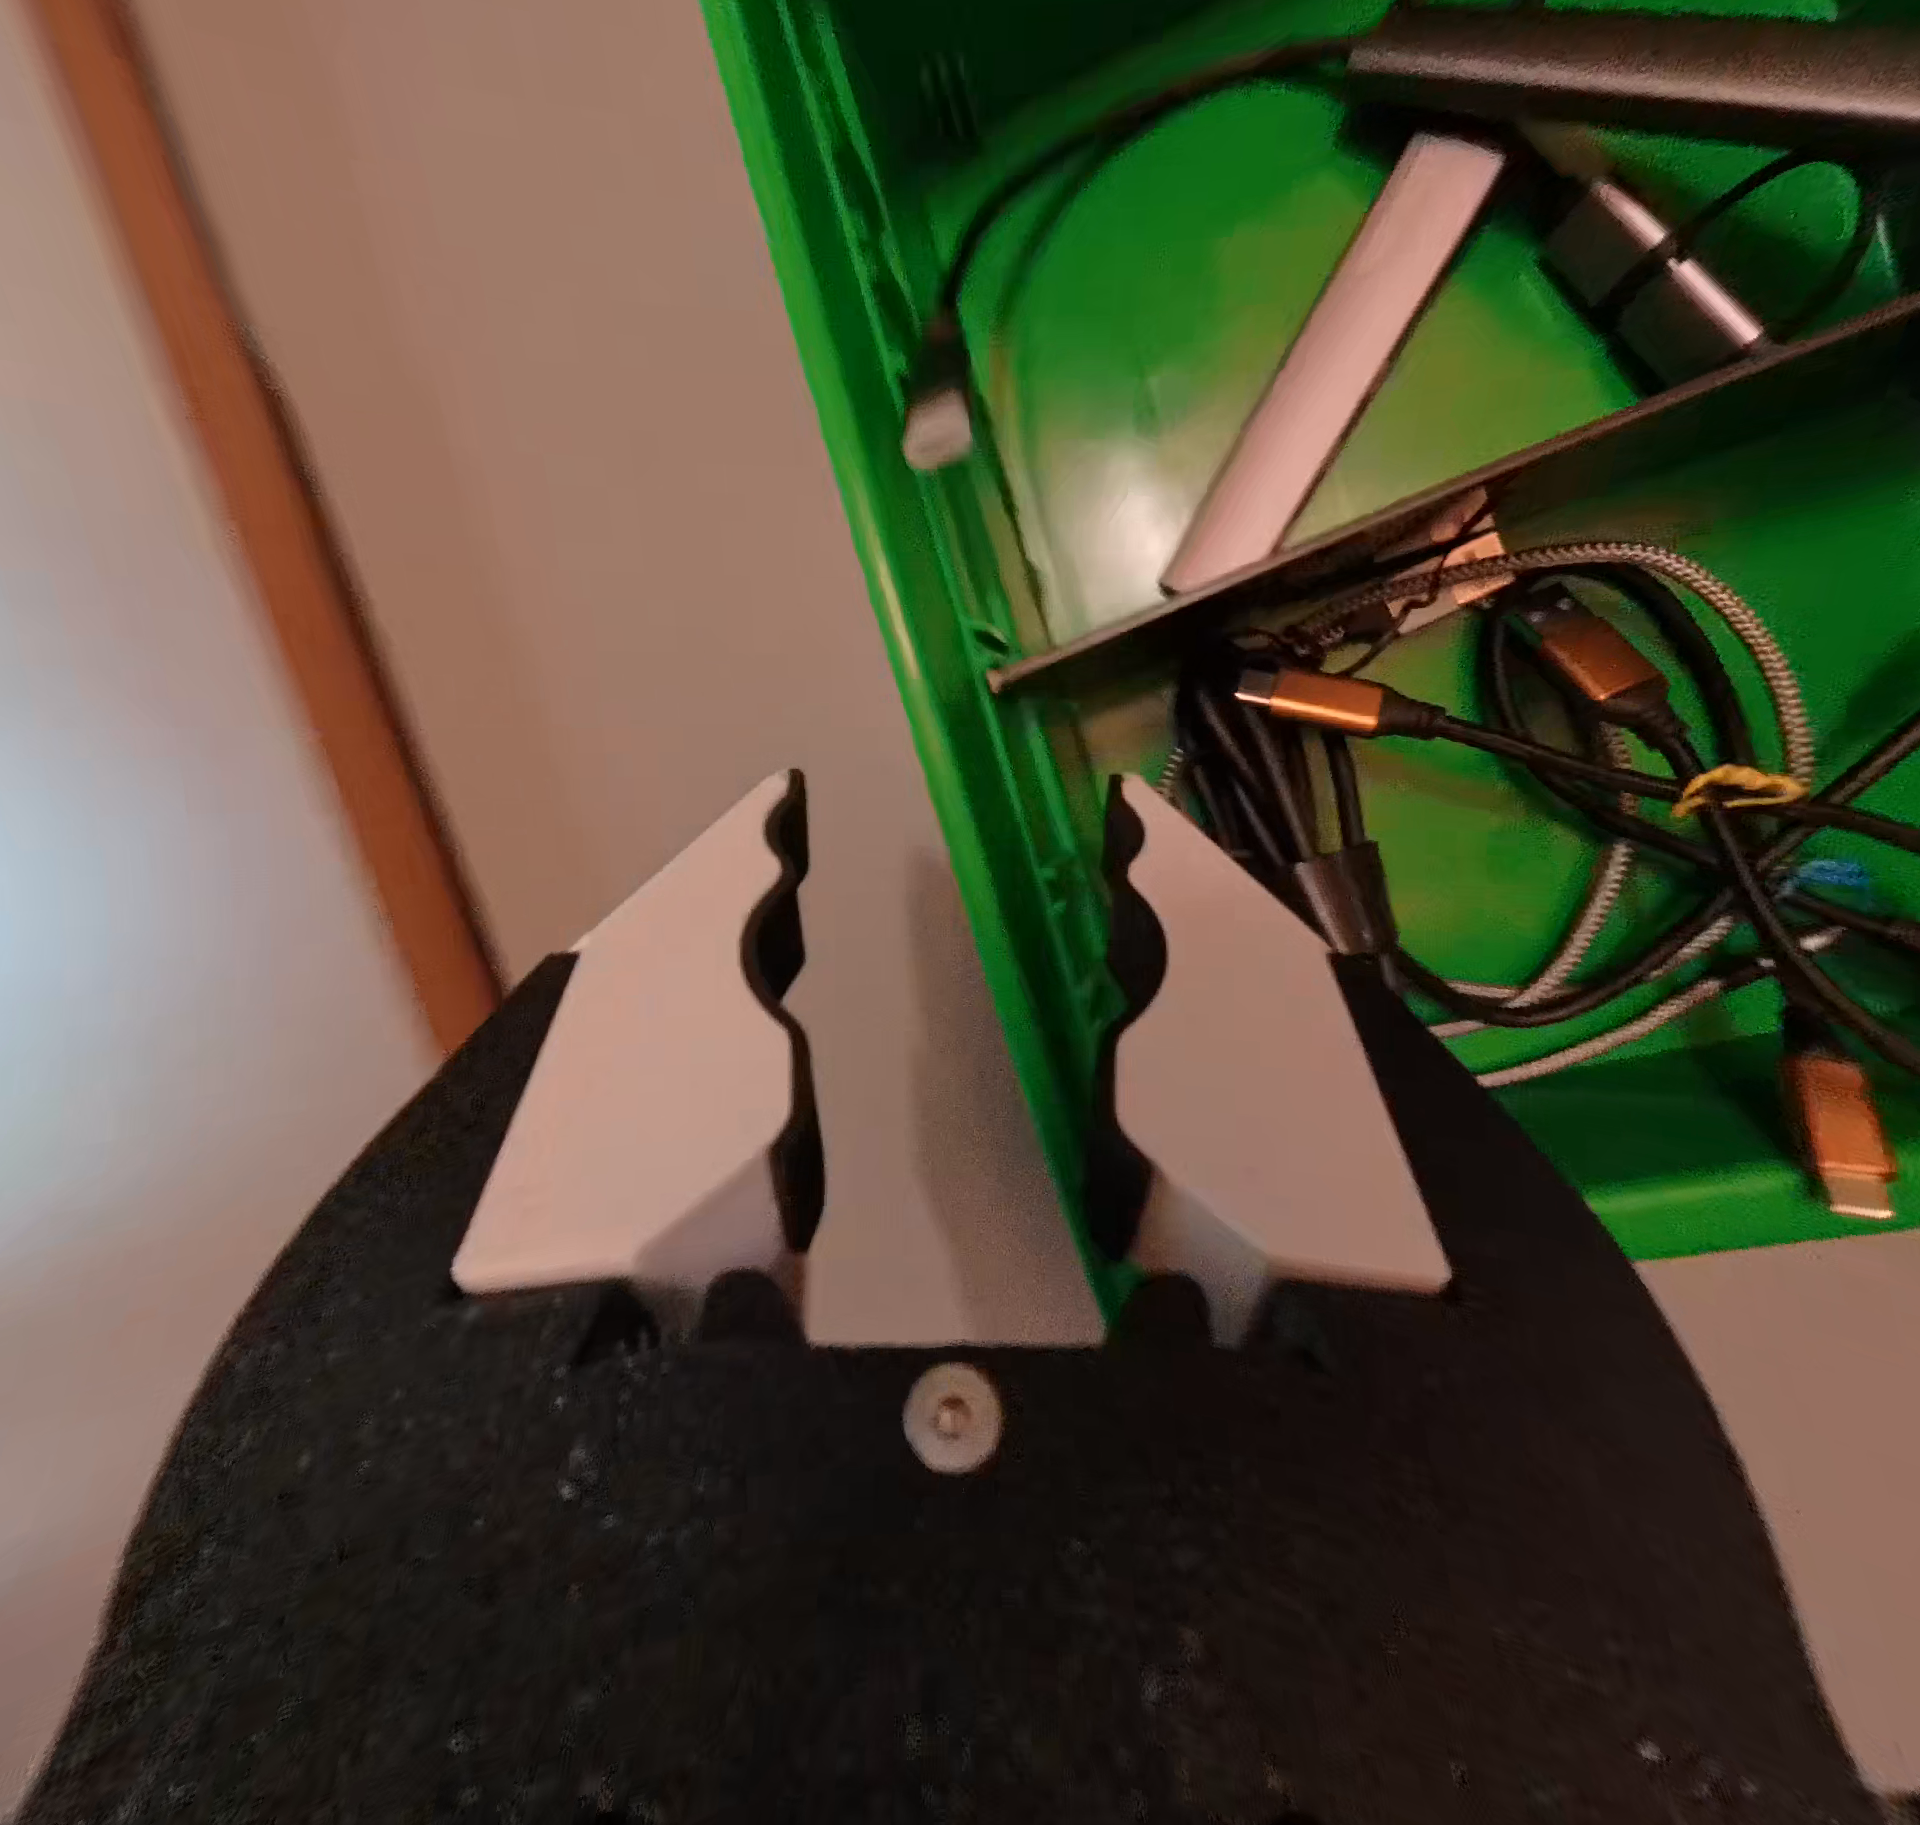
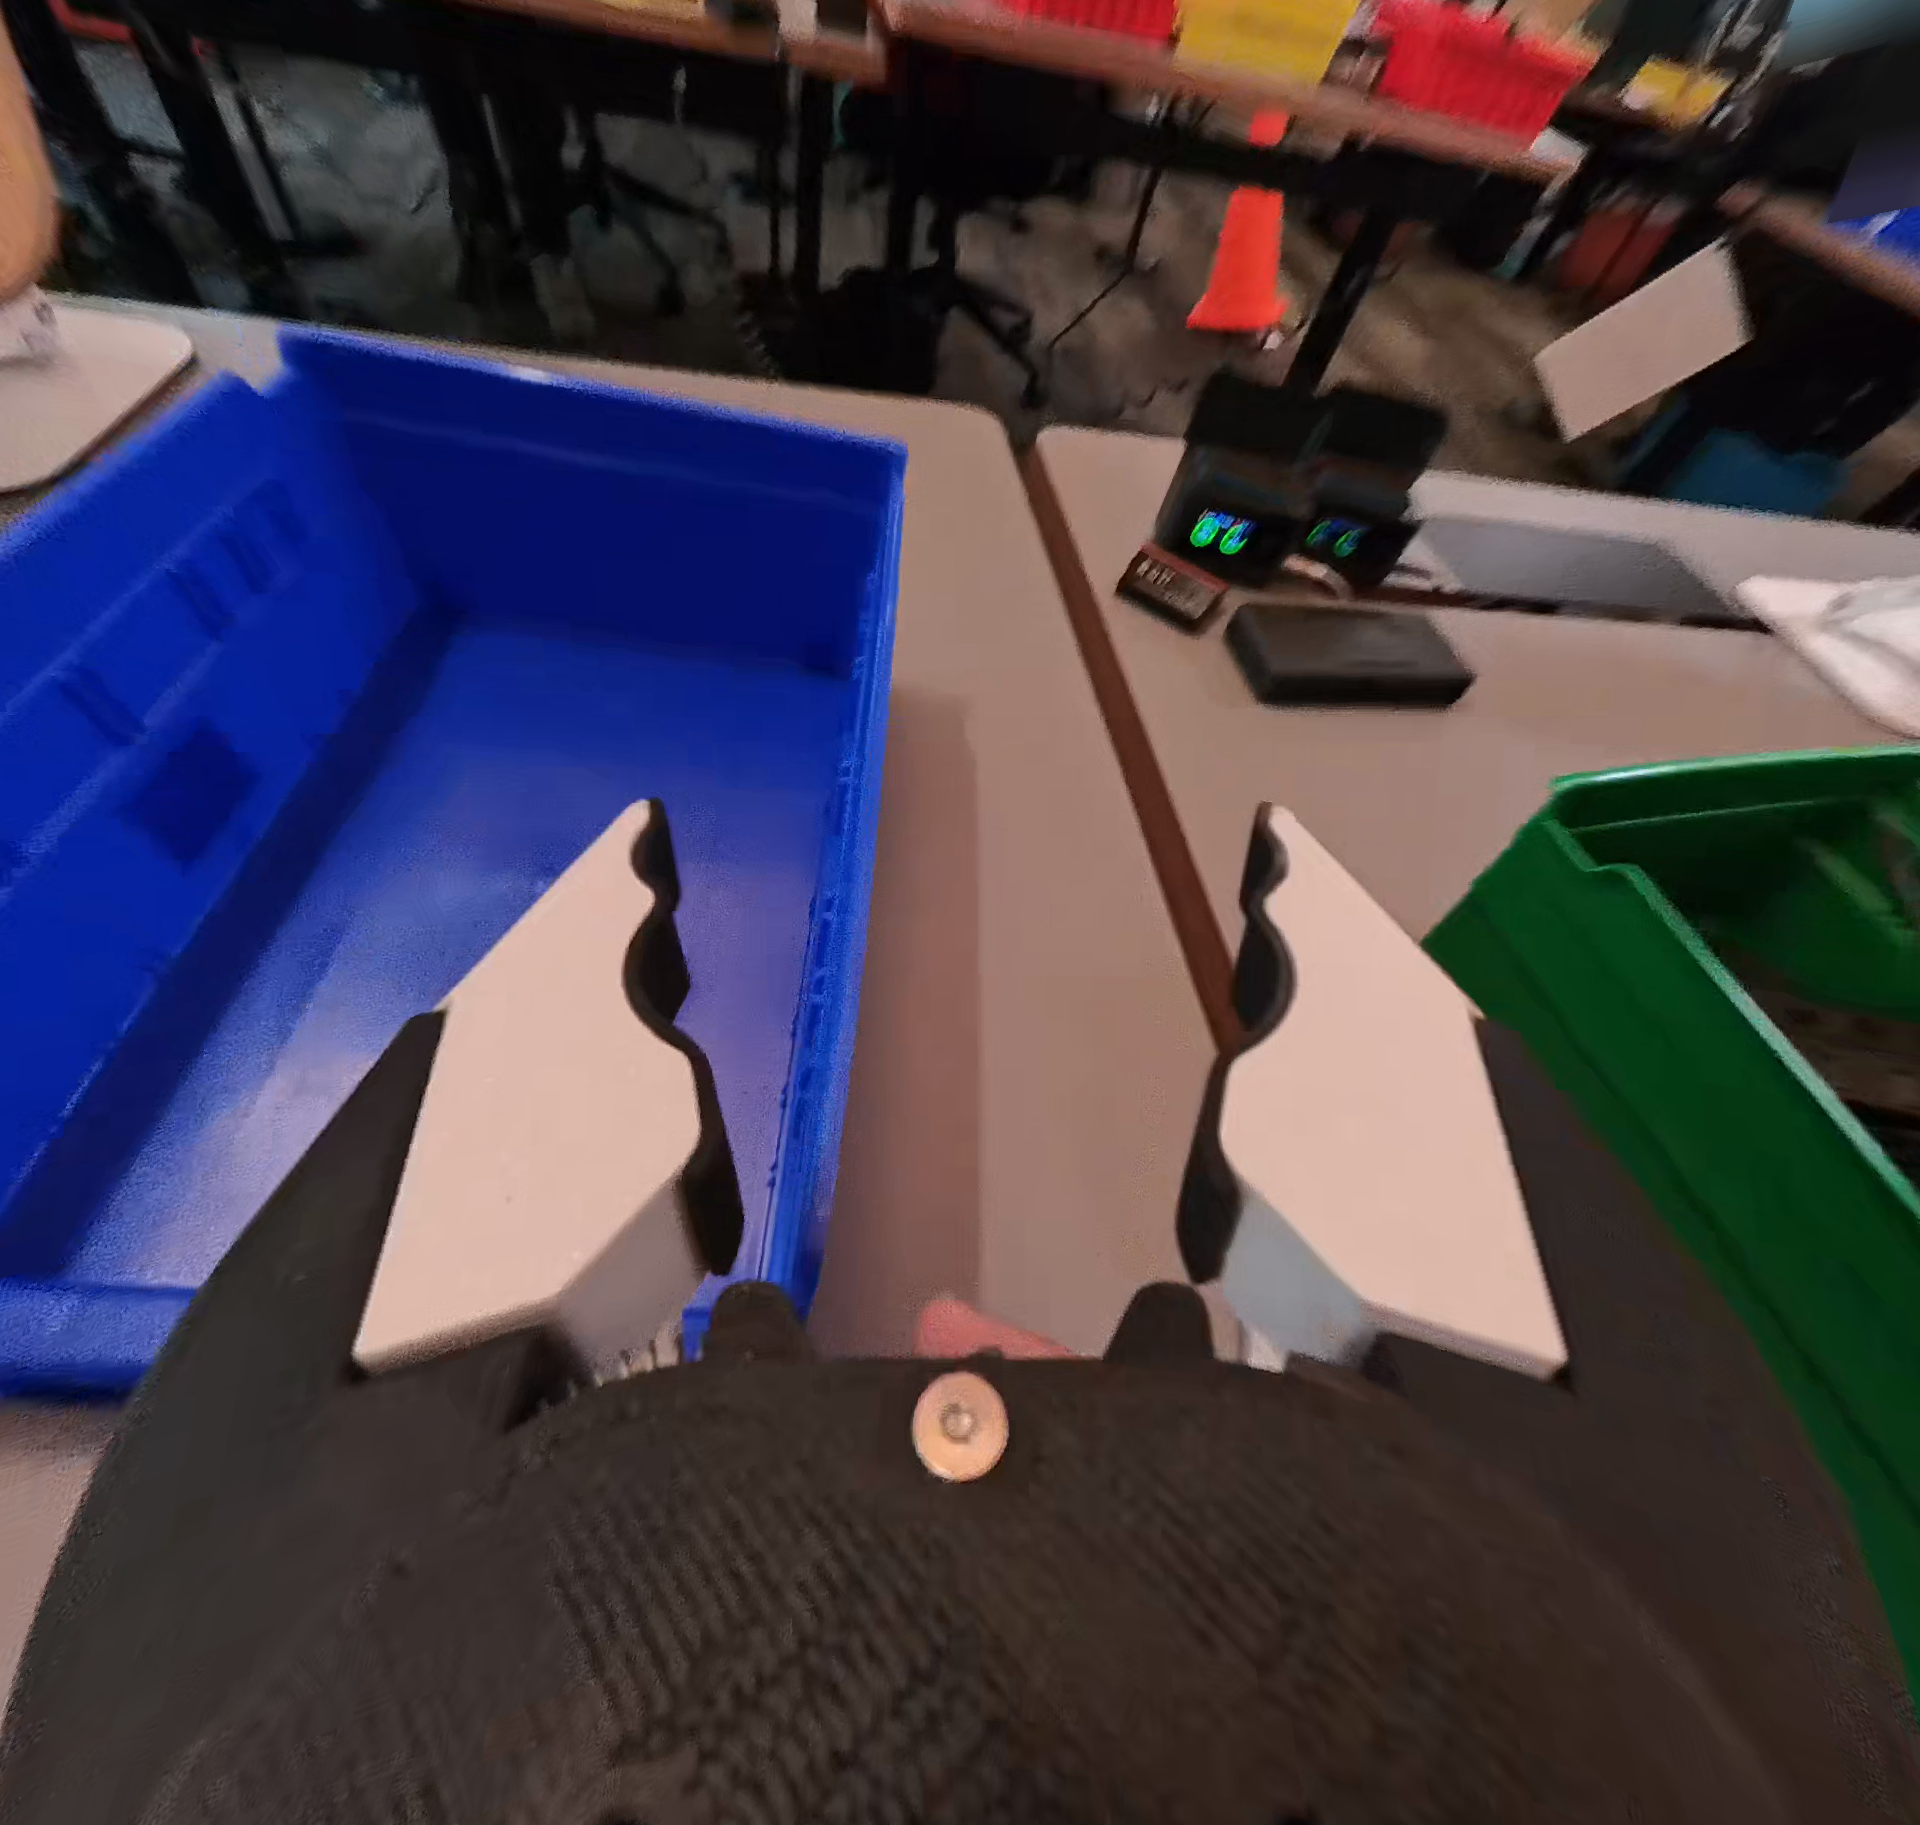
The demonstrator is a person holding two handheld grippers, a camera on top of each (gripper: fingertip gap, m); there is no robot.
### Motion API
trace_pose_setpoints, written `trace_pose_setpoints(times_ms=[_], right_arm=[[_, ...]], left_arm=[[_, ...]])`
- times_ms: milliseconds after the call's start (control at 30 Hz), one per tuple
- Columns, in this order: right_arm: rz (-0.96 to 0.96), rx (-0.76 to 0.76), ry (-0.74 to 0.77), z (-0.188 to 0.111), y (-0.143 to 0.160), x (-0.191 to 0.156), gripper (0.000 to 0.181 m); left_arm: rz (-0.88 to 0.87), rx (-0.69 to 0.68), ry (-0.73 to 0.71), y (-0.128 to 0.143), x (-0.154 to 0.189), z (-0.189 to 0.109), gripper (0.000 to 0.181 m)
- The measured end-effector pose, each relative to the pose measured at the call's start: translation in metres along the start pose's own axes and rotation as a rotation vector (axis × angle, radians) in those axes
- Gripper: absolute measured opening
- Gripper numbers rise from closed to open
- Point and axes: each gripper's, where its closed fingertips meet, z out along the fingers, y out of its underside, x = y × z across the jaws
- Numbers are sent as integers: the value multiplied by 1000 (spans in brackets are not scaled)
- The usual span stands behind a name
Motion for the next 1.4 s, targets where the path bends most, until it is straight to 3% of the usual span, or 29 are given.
trace_pose_setpoints(times_ms=[100, 200, 267, 333, 467, 667, 867, 1133, 1400], right_arm=[[-27, 104, -75, -35, -19, -31, 109], [-43, 173, -291, -62, -25, -100, 108], [-29, 206, -421, -78, -24, -145, 109], [-30, 222, -535, -94, -19, -184, 109], [-135, 192, -583, -108, -9, -212, 115], [-181, 182, -612, -120, 1, -209, 115], [-157, 202, -616, -118, -1, -205, 114], [-180, 210, -608, -116, 1, -204, 109], [-193, 227, -588, -119, -3, -199, 106]], left_arm=[[203, 118, -137, -41, -4, -37, 70], [516, 223, -83, -88, 34, -47, 80], [749, 207, -64, -103, 57, -36, 82], [940, 96, -142, -113, 56, -16, 78], [1229, 39, -163, -129, 70, 23, 77], [1264, 26, -29, -125, 107, 58, 76], [1330, 74, -78, -133, 115, 67, 67], [1383, 108, -44, -125, 118, 66, 19], [1376, 121, -148, -129, 113, 63, 5]])
